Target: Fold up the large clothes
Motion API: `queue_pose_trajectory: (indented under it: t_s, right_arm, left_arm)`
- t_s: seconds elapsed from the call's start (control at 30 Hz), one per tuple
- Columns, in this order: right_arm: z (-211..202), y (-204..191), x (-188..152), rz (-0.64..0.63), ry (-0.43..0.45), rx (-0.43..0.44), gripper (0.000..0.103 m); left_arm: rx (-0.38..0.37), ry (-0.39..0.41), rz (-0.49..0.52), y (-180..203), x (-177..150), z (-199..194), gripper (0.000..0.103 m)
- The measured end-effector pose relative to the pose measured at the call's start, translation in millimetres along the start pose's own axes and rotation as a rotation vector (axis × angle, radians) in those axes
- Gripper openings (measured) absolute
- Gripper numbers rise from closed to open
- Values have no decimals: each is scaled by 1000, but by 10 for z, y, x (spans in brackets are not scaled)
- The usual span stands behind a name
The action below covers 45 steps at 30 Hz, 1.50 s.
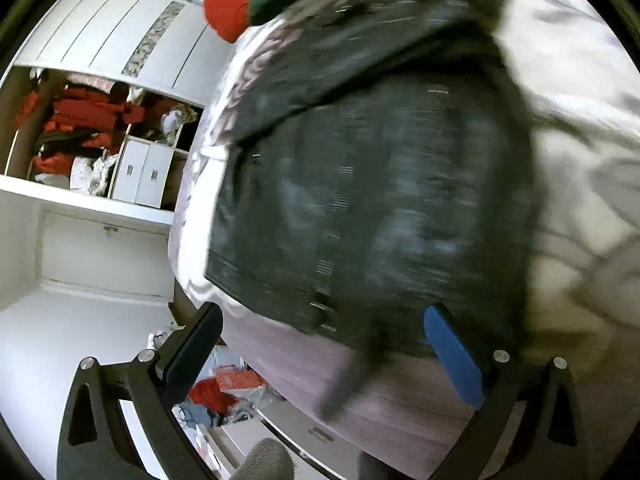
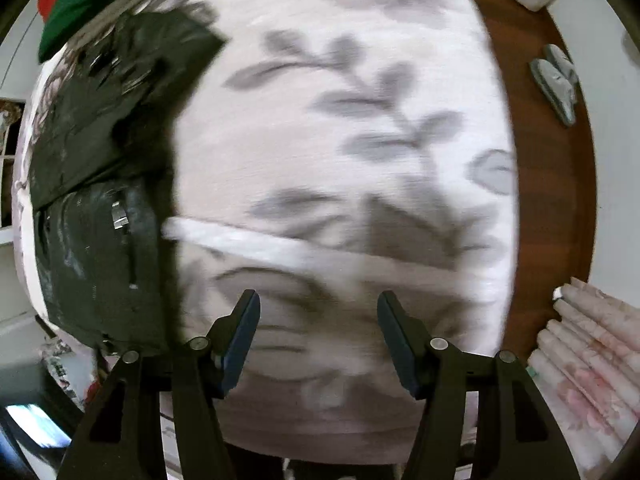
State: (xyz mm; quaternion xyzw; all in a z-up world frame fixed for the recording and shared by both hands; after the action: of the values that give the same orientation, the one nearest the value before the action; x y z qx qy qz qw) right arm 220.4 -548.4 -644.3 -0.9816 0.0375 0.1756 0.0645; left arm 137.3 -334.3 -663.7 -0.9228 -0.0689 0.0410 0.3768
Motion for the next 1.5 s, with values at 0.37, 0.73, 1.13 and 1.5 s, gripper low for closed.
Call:
queue_pose_trajectory:
  t_s: [0.37, 0.73, 1.13, 1.5]
  right_arm:
    - [89, 1012, 329, 135, -33, 63, 63]
    - [11, -730, 1625, -182, -26, 714, 73]
    - [-26, -1788, 1822, -64, -86, 780, 25]
    - [-1022, -4190, 1455, -332, 7, 339, 22]
  left_arm:
    - [71, 34, -14, 502, 434, 175, 102]
    - [-217, 152, -58, -84, 382, 6, 9]
    - [-428, 175, -72, -727, 580, -45, 7]
    - [-902, -42, -335, -2194, 846, 978, 6]
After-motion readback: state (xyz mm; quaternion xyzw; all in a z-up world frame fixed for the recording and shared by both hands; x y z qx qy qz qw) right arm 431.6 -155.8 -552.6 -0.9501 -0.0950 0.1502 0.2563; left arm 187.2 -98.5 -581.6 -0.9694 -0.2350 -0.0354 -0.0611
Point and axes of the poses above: each gripper's, at about its wrist camera, not at the fingertips, and z roughly the way its jaws point, y to its right, x to its top, the point moved 9 cm from there along z, roughly the way its jaws point, and after that the axes turned 15 degrees about -y, right-handed, at the moved point
